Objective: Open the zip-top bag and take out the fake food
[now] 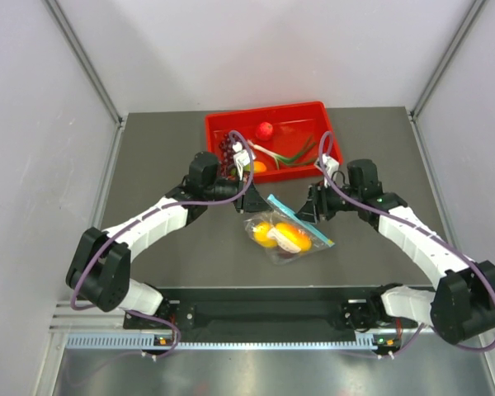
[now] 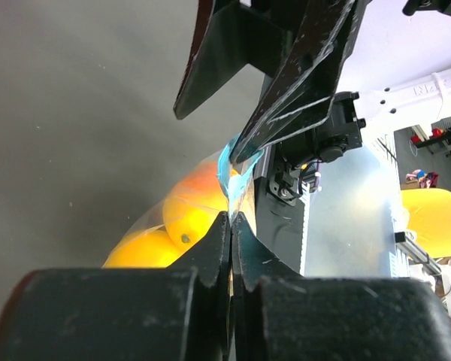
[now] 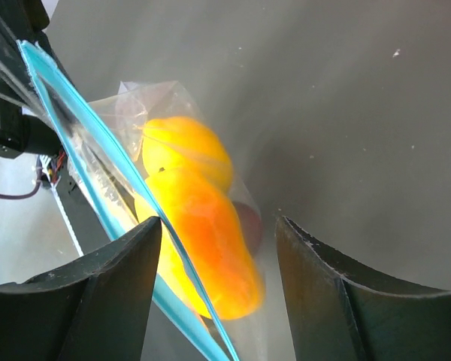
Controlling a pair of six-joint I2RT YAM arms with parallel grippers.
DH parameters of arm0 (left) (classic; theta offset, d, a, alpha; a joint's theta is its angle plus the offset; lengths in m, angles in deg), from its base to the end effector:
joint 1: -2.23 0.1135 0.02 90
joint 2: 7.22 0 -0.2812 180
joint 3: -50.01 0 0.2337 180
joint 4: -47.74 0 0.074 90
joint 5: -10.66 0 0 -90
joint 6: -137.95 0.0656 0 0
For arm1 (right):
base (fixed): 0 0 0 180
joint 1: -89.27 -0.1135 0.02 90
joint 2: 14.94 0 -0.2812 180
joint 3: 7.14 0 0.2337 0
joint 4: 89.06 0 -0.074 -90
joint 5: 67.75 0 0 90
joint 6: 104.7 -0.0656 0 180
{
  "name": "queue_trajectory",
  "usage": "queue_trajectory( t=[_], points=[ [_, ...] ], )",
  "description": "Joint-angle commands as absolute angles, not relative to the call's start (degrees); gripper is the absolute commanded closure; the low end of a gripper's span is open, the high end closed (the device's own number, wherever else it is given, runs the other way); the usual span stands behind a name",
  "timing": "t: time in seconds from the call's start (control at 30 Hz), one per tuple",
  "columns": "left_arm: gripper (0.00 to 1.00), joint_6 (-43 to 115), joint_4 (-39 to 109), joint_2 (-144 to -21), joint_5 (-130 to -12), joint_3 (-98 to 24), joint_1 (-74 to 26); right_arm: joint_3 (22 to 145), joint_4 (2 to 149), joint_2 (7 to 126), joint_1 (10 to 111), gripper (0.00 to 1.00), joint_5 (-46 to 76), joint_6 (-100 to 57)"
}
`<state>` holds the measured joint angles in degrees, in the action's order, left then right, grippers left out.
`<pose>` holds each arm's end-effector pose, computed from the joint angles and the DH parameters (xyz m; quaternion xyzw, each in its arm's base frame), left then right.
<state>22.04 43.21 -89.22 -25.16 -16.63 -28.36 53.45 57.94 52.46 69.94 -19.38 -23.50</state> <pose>0.2414 -0.2045 0.2918 0.2911 0.7175 -0.5704 0.2740 0.2106 0.1201 0.2666 -0.2278 0.8291 0.4085 0.3063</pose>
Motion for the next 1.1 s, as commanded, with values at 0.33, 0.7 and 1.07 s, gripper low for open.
queue_trajectory(
  t=[0.33, 0.7, 1.07],
  points=[
    [1.0, 22.46, 47.54, -89.84, -25.37, -19.79, -28.98, 53.88, 67.45, 57.66, 65.28, 0.64, -29.16, -25.24],
    [0.56, 28.61, 35.24, -88.45, -43.37, -24.53, -29.06, 57.12, 60.44, 52.66, 64.84, 1.0, -19.87, -27.54],
    [0.33, 22.12, 23.99, -89.82, -60.96, -35.7, -40.12, 68.12, 48.47, 48.87, 64.4, 1.0, -3.95, -28.24]
  ],
)
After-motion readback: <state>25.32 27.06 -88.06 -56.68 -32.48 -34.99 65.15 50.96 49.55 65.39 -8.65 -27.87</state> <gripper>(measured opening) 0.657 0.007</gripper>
